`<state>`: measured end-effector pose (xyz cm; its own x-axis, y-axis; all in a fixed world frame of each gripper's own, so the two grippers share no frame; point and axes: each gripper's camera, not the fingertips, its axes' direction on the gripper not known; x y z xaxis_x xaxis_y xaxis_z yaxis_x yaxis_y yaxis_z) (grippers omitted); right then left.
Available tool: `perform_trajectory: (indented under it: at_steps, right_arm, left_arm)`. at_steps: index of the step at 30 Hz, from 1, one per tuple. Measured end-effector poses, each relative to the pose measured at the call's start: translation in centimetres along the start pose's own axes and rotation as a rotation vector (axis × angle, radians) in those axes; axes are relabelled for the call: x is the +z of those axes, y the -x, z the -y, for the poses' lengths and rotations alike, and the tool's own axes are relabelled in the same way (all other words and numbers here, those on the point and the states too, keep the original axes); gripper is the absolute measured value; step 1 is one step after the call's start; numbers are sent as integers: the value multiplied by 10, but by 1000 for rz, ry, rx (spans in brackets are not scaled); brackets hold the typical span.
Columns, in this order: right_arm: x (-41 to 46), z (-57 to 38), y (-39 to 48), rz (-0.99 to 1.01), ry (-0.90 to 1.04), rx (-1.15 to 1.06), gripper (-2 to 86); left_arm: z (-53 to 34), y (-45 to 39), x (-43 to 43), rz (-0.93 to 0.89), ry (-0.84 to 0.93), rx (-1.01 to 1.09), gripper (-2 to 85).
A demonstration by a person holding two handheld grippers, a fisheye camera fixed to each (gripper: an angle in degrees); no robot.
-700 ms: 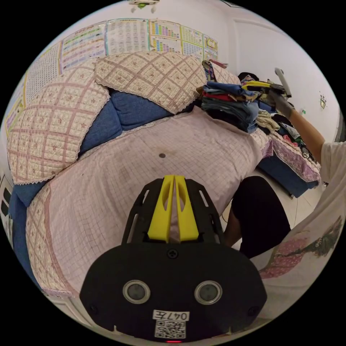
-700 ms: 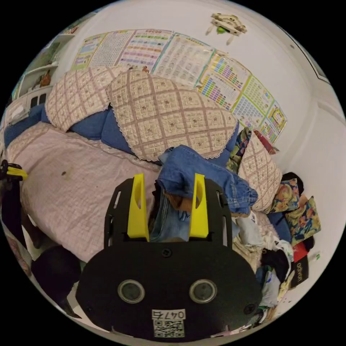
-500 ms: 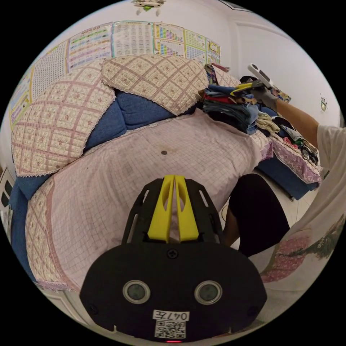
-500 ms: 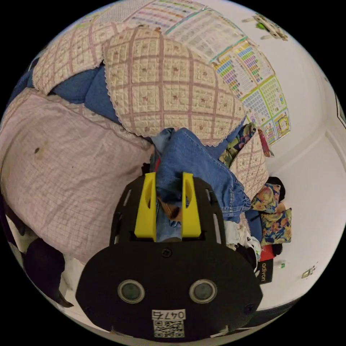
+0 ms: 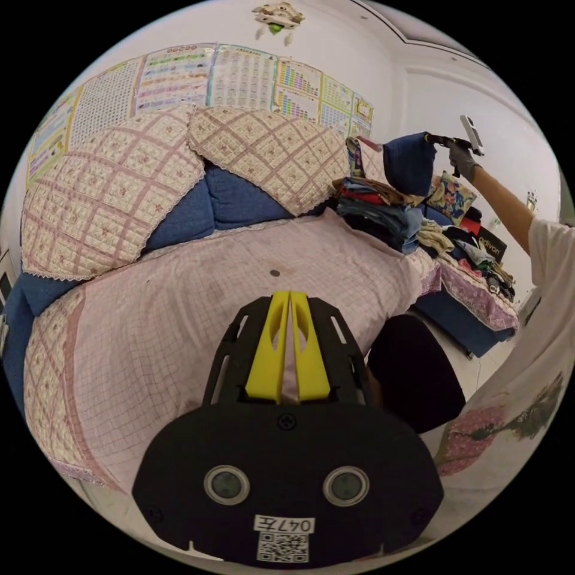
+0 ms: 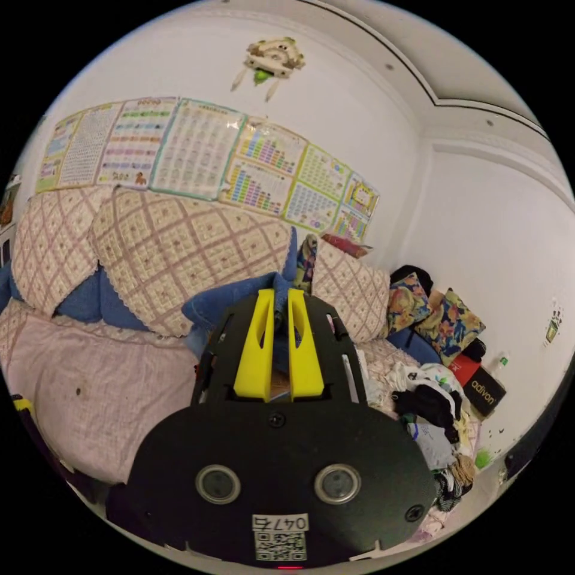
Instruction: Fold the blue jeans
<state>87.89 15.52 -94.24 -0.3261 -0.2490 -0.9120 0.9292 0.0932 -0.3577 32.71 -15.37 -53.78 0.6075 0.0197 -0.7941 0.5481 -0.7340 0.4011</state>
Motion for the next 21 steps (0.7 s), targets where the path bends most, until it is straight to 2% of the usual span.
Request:
perform_trajectory:
  at_steps: [3, 6, 10, 12, 15, 17, 19, 21]
  right_arm:
    - [-43, 33, 8, 54, -87, -99, 8]
    - [-74, 62, 18, 212, -118, -135, 7]
    - [-106, 83, 46, 622, -104, -136, 8]
    - [-119, 85, 73, 761, -110, -174, 8]
    - [-139, 89, 127, 961, -108, -262, 8]
    - [-152, 94, 165, 1094, -112, -319, 8]
    - [-160, 101, 184, 1164, -116, -348, 9]
    - [-169, 109, 189, 1206, -145, -361, 9]
  left_arm:
    - [2, 1, 4, -42, -24, 3, 0]
    - [3, 0, 0, -92, -65, 14, 32]
    - [-5, 9, -17, -192, -155, -16, 98]
    - [-20, 26, -26, -300, -225, -88, 183]
    - [-33, 57, -37, -351, -259, -137, 283]
    - [-39, 74, -55, -380, -301, -122, 281]
    - [-49, 88, -78, -434, -350, -77, 244]
    - [-69, 100, -111, -326, -384, -80, 118]
